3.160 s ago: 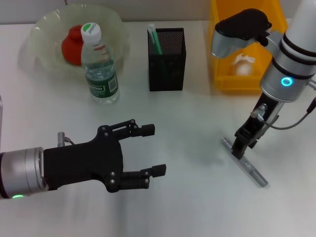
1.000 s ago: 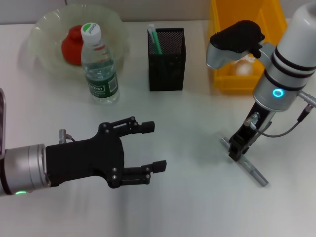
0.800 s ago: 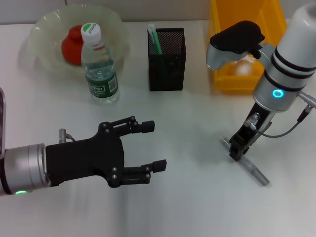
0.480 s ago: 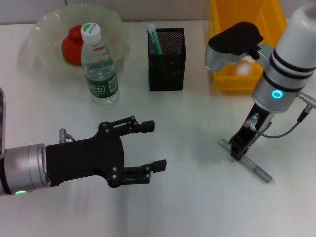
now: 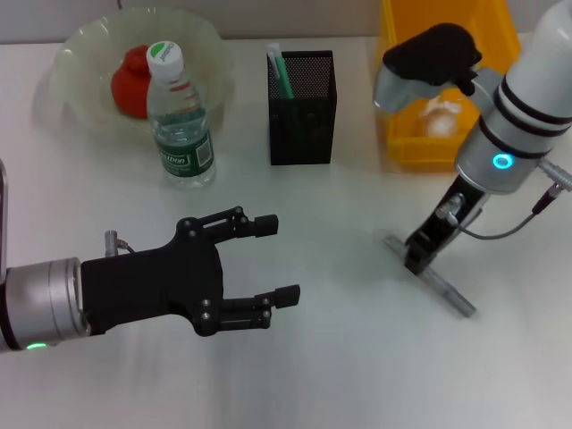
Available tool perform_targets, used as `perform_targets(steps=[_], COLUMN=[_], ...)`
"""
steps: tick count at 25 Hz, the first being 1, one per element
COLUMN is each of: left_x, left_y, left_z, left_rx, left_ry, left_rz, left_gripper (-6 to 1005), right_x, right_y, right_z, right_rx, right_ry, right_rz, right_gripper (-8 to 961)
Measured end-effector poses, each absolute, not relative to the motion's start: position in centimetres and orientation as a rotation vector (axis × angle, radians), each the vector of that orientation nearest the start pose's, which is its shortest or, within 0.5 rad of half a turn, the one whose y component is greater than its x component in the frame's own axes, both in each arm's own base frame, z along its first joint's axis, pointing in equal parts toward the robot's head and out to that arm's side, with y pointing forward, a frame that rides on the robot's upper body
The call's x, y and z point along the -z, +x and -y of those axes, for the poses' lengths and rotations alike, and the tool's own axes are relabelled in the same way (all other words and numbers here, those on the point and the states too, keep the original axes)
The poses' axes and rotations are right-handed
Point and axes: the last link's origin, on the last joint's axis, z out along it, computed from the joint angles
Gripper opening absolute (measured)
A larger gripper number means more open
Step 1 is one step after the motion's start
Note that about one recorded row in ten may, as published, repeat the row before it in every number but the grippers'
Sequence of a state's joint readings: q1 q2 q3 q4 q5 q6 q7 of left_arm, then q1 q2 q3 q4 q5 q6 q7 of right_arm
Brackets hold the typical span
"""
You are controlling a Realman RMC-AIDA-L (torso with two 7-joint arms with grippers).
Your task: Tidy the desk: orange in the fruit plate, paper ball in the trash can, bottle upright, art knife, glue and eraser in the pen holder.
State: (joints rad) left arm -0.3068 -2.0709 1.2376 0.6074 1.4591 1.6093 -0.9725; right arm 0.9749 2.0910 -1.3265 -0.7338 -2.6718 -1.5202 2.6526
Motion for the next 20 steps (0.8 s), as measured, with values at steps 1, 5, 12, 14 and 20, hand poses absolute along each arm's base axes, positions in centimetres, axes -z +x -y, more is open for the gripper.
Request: perform_targets(steps=[1,5,12,14,20], left_x=[3.9,3.9,3.9,3.9,3.9], left_y=[-25.3,-25.3,-25.4,-25.4,-25.4], left_z=[-25.8,-25.8,-25.9,-26.0,-26.1], left_rx=[0.999,0.999,1.0,0.993,0.987], left_ry=[-2.778,-2.778,-2.776,-2.772,-2.771], left_rz=[0.203,0.203,0.203,0.205,0.205], left_gripper=[813,813,813,813,813], right_x=[5.1,4.3,2.1,1.1,-1.0], right_y=[17.6,17.6,17.0,16.9,18.0], right_z=[-37.6,-37.4,-36.6,-36.5,-36.7], right_rx=[0.768,0.644,0.176,-0.036,-0.63], right_ry=[-2.601,-2.632,-2.753,-2.776,-2.727], right_rz=[-1.191,-1.182,-1.091,-1.054,-0.959], right_gripper=[137,135,136,135,131])
